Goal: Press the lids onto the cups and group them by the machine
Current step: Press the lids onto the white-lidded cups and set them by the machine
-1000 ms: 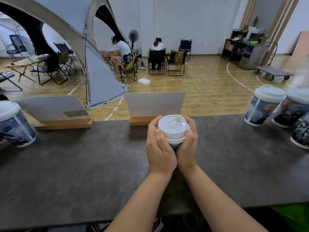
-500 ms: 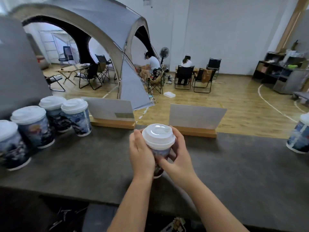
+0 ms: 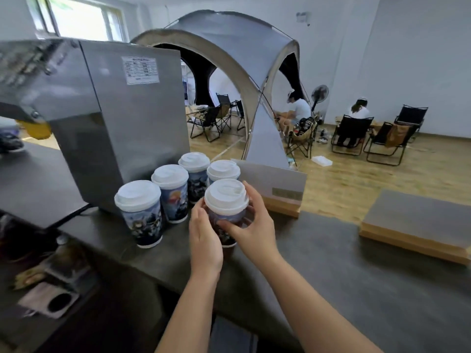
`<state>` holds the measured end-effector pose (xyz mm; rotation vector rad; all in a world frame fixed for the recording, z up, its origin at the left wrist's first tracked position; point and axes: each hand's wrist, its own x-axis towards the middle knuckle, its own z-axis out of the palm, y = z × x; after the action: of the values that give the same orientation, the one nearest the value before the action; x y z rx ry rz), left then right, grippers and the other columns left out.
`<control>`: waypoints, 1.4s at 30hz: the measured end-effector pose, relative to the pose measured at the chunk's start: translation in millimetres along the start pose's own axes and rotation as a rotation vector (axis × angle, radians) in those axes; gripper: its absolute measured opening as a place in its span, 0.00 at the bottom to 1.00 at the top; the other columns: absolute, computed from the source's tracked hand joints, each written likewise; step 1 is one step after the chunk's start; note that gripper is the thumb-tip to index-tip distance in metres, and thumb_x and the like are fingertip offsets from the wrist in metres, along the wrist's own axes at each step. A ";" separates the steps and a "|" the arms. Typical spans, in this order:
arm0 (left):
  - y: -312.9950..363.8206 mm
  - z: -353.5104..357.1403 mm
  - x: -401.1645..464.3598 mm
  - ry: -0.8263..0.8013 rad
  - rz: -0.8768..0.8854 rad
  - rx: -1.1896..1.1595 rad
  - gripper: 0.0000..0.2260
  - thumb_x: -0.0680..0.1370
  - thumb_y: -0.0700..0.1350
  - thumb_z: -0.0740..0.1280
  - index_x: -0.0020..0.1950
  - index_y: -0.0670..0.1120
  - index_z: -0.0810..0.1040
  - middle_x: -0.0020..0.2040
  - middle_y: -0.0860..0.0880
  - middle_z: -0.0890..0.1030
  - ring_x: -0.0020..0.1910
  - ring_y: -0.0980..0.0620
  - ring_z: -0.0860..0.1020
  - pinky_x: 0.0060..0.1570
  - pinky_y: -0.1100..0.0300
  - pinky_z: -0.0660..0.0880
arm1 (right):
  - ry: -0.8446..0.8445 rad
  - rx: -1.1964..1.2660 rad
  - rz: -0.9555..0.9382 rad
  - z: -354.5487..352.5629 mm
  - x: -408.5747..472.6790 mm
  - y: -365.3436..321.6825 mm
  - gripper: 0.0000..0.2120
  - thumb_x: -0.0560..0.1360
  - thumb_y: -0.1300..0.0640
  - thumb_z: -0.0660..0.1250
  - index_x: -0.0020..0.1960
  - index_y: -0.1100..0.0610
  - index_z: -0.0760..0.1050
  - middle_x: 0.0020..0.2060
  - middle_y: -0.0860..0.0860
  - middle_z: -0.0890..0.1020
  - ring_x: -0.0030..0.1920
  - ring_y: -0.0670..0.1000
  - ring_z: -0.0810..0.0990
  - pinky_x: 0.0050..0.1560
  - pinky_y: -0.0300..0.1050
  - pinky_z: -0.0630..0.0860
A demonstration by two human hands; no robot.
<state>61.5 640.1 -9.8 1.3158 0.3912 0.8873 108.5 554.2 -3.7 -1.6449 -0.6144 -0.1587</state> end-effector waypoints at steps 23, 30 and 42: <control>-47.2 -42.6 69.6 -0.097 -0.026 0.008 0.24 0.79 0.59 0.51 0.73 0.56 0.68 0.71 0.56 0.72 0.70 0.63 0.68 0.68 0.63 0.64 | 0.113 -0.096 0.118 85.8 31.6 35.2 0.45 0.64 0.50 0.80 0.69 0.32 0.56 0.62 0.38 0.74 0.63 0.38 0.72 0.64 0.47 0.76; -35.1 -43.3 40.3 0.036 0.059 -0.011 0.19 0.79 0.55 0.52 0.63 0.52 0.75 0.61 0.56 0.78 0.63 0.62 0.74 0.62 0.65 0.68 | 0.121 -0.132 0.163 71.0 12.5 34.9 0.42 0.67 0.49 0.78 0.70 0.33 0.56 0.62 0.39 0.73 0.60 0.39 0.74 0.60 0.42 0.76; -18.7 24.3 3.3 -0.270 -0.086 -0.086 0.16 0.85 0.40 0.53 0.48 0.47 0.80 0.42 0.49 0.81 0.42 0.60 0.79 0.45 0.69 0.75 | 0.391 -0.132 0.244 -28.2 -38.9 22.0 0.10 0.79 0.58 0.65 0.57 0.46 0.76 0.46 0.46 0.82 0.47 0.43 0.81 0.48 0.38 0.78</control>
<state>86.9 626.4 -20.6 1.3085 0.1941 0.6371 92.9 514.6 -35.1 -1.7401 -0.1070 -0.3380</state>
